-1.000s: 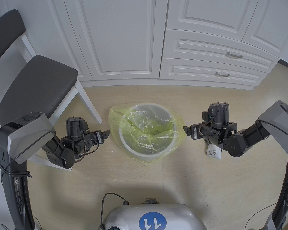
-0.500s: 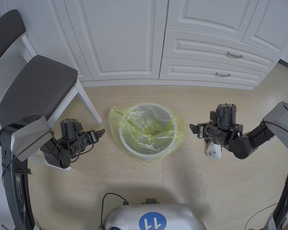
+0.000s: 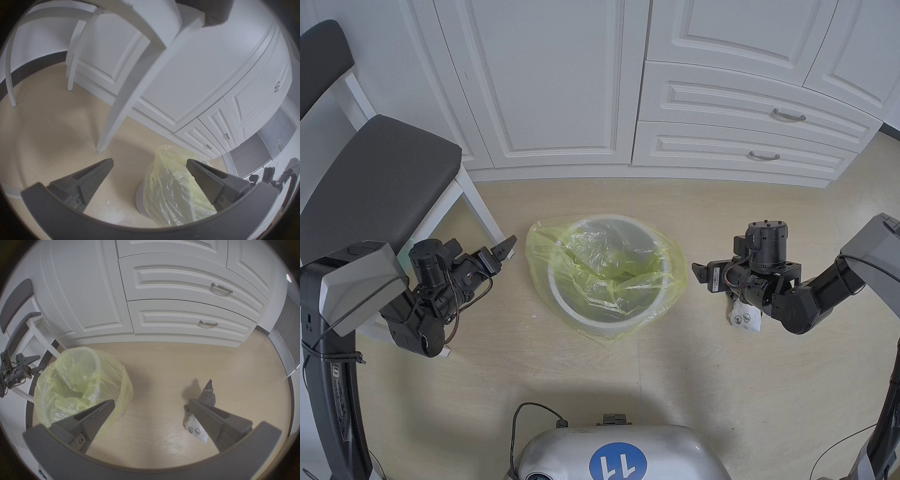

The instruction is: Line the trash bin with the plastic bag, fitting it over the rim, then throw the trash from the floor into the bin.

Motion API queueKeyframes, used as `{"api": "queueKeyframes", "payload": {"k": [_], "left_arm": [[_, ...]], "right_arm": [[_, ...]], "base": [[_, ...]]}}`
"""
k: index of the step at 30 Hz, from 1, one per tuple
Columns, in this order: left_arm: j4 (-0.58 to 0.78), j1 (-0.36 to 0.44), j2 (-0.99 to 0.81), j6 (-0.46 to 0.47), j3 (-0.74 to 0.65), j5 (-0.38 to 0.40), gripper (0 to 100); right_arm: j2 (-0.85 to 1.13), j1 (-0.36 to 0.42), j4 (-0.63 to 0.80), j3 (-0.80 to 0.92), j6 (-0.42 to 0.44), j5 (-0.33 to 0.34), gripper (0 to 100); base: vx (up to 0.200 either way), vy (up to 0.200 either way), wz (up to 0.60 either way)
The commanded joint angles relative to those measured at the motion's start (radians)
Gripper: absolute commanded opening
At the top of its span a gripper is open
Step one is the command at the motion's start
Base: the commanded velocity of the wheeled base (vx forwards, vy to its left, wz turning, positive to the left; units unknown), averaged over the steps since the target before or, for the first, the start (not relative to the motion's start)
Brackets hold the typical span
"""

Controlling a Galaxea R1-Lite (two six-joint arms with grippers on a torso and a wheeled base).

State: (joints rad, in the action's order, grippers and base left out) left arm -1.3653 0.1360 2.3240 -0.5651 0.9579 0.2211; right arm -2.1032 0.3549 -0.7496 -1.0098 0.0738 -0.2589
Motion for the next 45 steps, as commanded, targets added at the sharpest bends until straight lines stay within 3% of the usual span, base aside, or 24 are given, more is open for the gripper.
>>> {"api": "queueKeyframes", "payload": {"k": [1,13,23,33,45], "left_arm": [[-0.093,0.034,0.149,-0.007,0.013,0.006,100],[-0.149,0.054,0.268,-0.006,0.071,0.004,100],[-0.028,0.059,0.360,0.008,0.223,-0.019,100],[-0.021,0.070,0.351,0.019,0.220,-0.029,100],[-0.024,0.053,0.181,0.028,0.124,-0.045,100]], "right_arm": [[-0.063,0.007,-0.002,-0.020,0.000,0.000,100],[-0.078,0.010,-0.004,-0.027,0.006,0.000,100],[-0.074,0.022,-0.005,-0.023,0.007,-0.002,100],[-0.078,0.022,-0.005,-0.023,0.007,-0.003,100],[-0.112,0.026,-0.007,-0.038,0.007,0.000,100]], "base": [[0.000,0.000,0.00],[0.000,0.000,0.00],[0.000,0.000,0.00],[0.000,0.000,0.00],[0.000,0.000,0.00]]}}
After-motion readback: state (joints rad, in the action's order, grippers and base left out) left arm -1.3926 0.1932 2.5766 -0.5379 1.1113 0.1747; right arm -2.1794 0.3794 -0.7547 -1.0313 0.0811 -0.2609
